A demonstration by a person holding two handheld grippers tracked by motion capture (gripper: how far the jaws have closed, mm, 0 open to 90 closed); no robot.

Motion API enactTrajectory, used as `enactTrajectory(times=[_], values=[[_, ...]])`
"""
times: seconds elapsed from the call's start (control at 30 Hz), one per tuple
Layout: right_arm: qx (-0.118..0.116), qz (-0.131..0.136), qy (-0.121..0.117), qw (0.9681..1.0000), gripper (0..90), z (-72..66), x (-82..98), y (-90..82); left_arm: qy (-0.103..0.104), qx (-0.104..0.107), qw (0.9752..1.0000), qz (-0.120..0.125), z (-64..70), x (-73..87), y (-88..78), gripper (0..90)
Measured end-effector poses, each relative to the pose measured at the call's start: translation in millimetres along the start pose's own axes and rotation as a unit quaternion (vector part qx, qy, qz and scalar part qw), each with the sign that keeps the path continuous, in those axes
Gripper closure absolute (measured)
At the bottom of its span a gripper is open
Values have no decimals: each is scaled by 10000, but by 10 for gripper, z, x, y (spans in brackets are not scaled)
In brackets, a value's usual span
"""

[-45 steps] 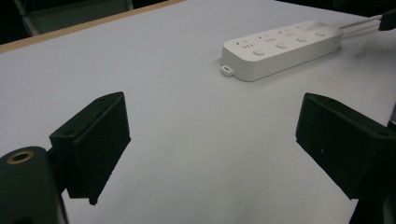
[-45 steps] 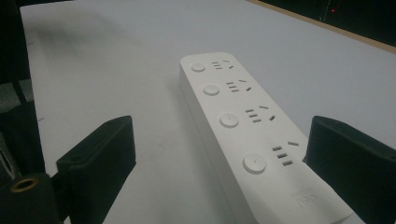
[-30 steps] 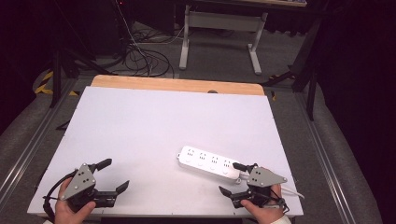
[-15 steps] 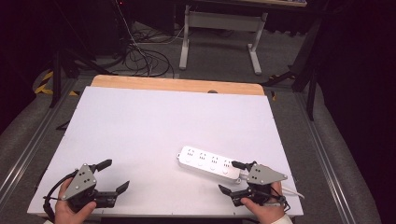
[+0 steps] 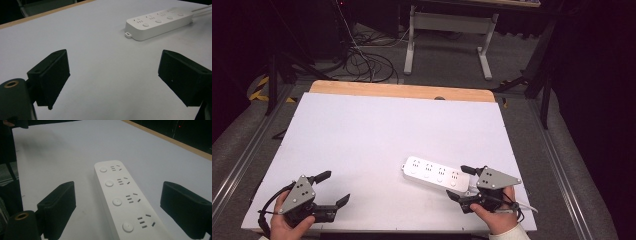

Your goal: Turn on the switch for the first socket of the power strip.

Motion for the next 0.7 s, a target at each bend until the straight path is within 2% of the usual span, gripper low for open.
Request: enactTrajectory(times=[0.7], values=[[51, 16, 83, 10000, 125, 139, -145, 141, -10, 11, 10000, -2, 0, 1, -2, 111]])
Point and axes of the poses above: each handheld gripper's, and its own axes: y roughly forward along the jaws, x roughly out of its underside, z roughly to its right, the point moved 9 cm from there along y, roughly forward along the jaws, and after that the axes turned 8 degrees about z, right-handed, at the moved point
